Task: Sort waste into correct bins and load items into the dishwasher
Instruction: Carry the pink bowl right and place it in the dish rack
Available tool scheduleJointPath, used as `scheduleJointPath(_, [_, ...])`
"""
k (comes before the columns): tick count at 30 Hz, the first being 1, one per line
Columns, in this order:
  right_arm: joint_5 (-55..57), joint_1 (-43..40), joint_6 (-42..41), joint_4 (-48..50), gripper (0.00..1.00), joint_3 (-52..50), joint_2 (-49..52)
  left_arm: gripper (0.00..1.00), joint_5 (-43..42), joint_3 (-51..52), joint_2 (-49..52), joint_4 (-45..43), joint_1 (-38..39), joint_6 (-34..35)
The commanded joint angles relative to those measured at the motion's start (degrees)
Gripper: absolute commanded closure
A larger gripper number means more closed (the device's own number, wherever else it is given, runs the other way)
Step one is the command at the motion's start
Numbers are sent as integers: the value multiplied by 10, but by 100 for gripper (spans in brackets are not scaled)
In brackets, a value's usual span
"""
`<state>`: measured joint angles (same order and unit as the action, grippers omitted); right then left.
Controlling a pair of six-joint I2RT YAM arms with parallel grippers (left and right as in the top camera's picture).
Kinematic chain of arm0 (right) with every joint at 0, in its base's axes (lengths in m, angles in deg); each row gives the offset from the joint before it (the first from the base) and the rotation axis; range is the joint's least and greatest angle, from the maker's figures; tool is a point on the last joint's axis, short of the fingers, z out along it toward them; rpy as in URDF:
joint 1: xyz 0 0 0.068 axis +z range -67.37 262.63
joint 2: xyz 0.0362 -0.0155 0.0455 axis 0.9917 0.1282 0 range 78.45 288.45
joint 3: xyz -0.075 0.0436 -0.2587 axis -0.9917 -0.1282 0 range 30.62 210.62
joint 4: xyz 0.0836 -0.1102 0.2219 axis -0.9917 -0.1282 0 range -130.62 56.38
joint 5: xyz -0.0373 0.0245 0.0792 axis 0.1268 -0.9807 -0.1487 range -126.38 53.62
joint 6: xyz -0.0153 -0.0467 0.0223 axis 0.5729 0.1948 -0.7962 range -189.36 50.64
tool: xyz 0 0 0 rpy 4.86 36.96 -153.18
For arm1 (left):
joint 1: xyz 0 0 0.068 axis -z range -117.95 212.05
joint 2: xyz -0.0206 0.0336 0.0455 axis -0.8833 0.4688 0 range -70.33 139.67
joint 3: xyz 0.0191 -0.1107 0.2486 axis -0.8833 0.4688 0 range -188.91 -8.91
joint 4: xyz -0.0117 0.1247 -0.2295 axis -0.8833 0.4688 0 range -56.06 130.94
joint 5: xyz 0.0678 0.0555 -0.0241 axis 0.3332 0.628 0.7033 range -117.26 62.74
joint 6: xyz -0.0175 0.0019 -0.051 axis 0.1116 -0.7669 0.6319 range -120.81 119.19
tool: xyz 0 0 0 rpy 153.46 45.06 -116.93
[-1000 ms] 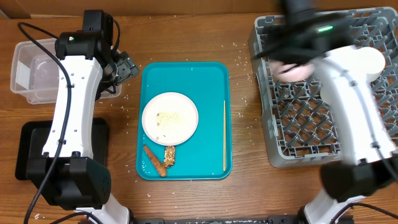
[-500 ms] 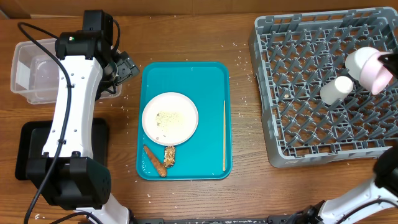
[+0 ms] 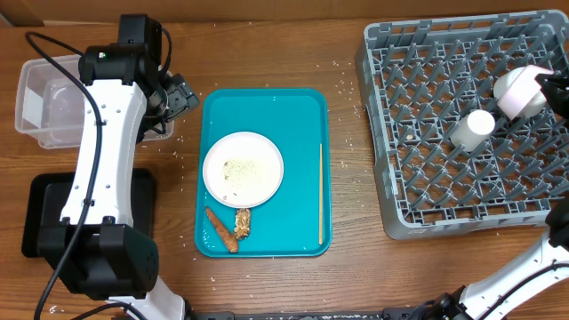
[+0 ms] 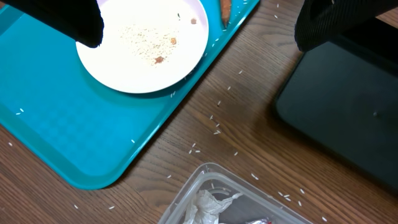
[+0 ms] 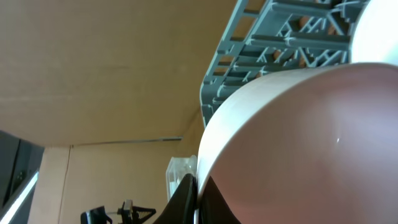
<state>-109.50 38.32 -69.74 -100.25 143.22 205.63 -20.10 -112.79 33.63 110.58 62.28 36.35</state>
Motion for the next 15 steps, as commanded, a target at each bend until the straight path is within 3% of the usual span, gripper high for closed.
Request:
scheduleJointPath(1, [4,-16,-44,16,96,3,-1,0,9,-10,-2,-1,-3,1])
scheduleJointPath(15, [134,-46,-44,-15,96,3,0,0,9,-10,-2,-1,-3,1])
